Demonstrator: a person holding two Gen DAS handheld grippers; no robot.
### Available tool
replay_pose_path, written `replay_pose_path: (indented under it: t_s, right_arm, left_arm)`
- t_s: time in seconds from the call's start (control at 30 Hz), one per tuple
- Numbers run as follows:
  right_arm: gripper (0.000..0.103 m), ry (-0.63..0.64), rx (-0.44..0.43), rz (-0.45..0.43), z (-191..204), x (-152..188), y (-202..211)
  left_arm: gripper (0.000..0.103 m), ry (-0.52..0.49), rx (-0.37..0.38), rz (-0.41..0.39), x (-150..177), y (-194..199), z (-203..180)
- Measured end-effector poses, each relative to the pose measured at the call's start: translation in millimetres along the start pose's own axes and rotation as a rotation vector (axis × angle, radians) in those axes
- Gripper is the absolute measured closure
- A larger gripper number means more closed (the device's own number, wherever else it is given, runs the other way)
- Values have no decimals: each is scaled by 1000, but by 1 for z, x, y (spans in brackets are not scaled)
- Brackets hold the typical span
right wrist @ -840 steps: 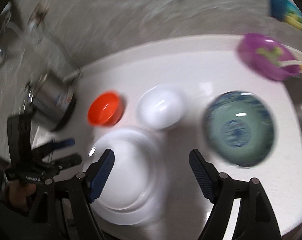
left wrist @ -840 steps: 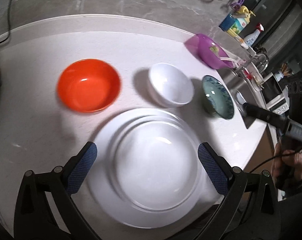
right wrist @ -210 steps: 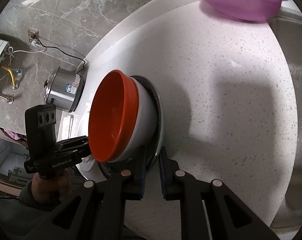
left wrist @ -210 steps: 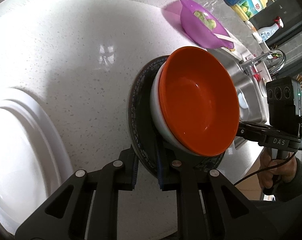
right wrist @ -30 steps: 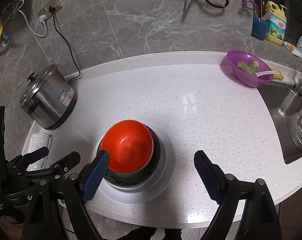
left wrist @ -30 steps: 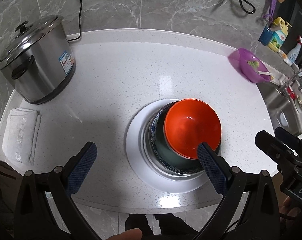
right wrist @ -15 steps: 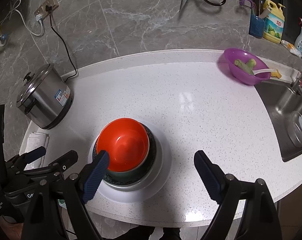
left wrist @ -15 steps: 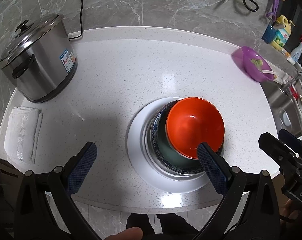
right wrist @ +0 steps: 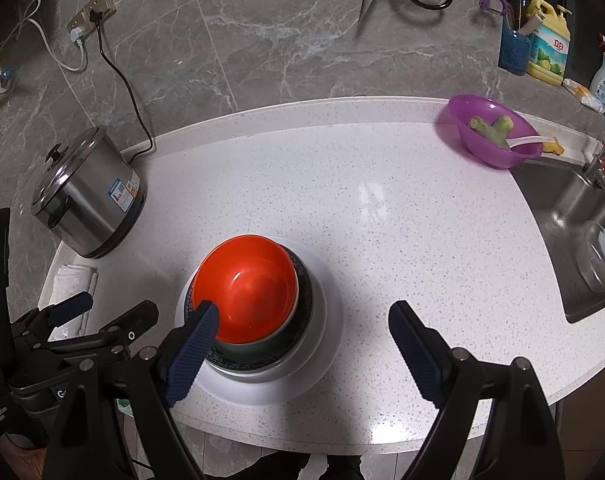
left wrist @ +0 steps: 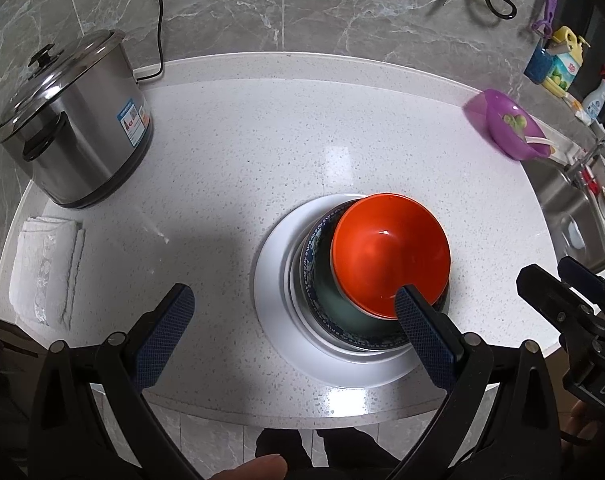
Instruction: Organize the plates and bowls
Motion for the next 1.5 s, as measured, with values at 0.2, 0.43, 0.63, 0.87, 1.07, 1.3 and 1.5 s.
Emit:
replay_pose_path:
  t_s: [0.2, 0.43, 0.63, 0.87, 1.07, 1.3, 1.5]
  right_arm:
    - [15, 0, 0, 1, 0, 0, 0]
    - [15, -1, -1, 3, 0, 1, -1]
    - [15, -1, -1, 4, 0, 1, -1]
    - [15, -3, -1, 4, 0, 1, -1]
    - [15, -3, 0, 4, 1, 2, -2]
    - [15, -3, 2, 5, 3, 3, -2]
    - [15, -3, 2, 5, 3, 3, -2]
  left_arm:
    - [2, -5, -1, 4, -2, -2, 0]
    - [2, -6, -2, 8, -3, -4, 0]
    - [2, -6, -3, 8, -3, -5, 0]
    - [2, -5, -5, 9, -2, -5, 1]
    - [2, -5, -9, 8, 0, -5, 0]
    - [2, -2, -9, 9, 1, -5, 0]
    - [2, -3, -9, 7, 0, -5, 1]
Point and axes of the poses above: each gripper's, at about its wrist camera, not at the fingertips, and y roughly against the way its jaws point, z to its left, x to its underside, the point moved 6 cm from there along -y, roughly the way its jaws point, and after that the axes turned 10 degrees about z, right-handed, at the moved point
